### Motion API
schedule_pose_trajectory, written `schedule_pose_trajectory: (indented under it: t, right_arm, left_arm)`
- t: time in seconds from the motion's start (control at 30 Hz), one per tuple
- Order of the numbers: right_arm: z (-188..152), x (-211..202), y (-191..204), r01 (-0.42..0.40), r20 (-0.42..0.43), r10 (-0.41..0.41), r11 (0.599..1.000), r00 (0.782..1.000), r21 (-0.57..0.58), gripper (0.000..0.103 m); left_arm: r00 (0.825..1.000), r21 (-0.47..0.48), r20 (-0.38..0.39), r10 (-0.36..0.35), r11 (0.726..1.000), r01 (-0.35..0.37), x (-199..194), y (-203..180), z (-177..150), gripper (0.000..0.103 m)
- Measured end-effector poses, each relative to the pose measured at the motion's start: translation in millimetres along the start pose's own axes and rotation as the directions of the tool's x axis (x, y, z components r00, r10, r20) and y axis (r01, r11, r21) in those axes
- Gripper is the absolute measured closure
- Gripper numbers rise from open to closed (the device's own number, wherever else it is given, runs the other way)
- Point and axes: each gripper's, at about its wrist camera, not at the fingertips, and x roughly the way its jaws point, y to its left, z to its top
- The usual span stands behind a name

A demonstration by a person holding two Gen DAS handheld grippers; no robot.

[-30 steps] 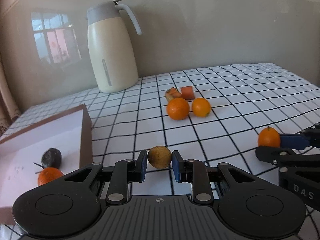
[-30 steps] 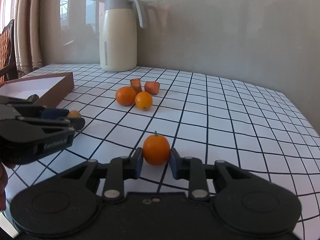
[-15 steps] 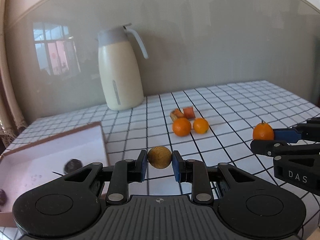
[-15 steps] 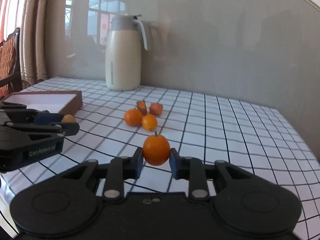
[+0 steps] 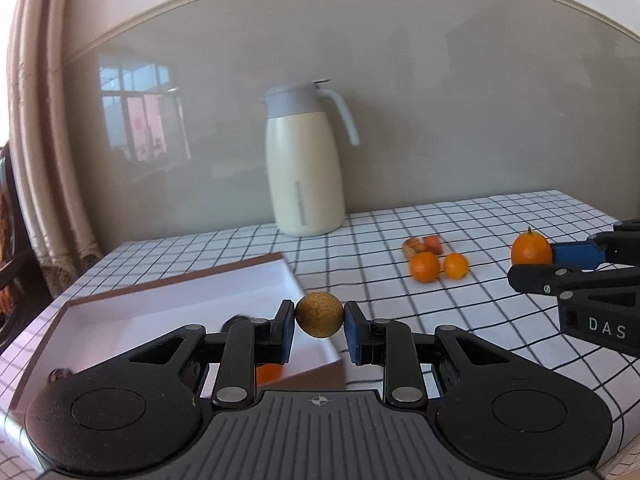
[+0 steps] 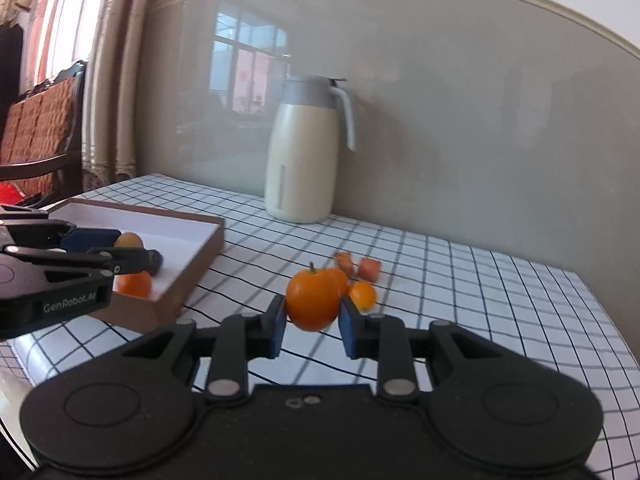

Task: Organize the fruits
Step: 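Carry the brown fruit in the left tool and the orange in the right tool over the box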

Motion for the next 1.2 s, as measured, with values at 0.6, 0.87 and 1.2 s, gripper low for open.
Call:
schedule_pose_trajectory:
  t: [0.6, 0.87, 1.2]
  right_arm:
    - [28, -2, 73, -0.150, 0.108, 0.162, 0.983, 0.981, -0.108, 0.084]
    - [41, 7, 101, -0.203, 0.140, 0.219, 0.972, 0.966, -0.122, 0.084]
    - [58, 27, 136, -0.268, 0.143, 0.284, 0.956, 0.948, -0.122, 0.084]
  left_arm:
    - [0.988, -0.115, 0.044, 0.145, 0.984, -0.140, -22, 82, -14, 0.076]
    - [0.974, -0.158, 0.044, 0.221, 0.964, -0.212, -26, 121, -22, 0.076]
    - [0.958, -0.189, 0.040, 0.285, 0.943, -0.273, -18, 158, -25, 0.076]
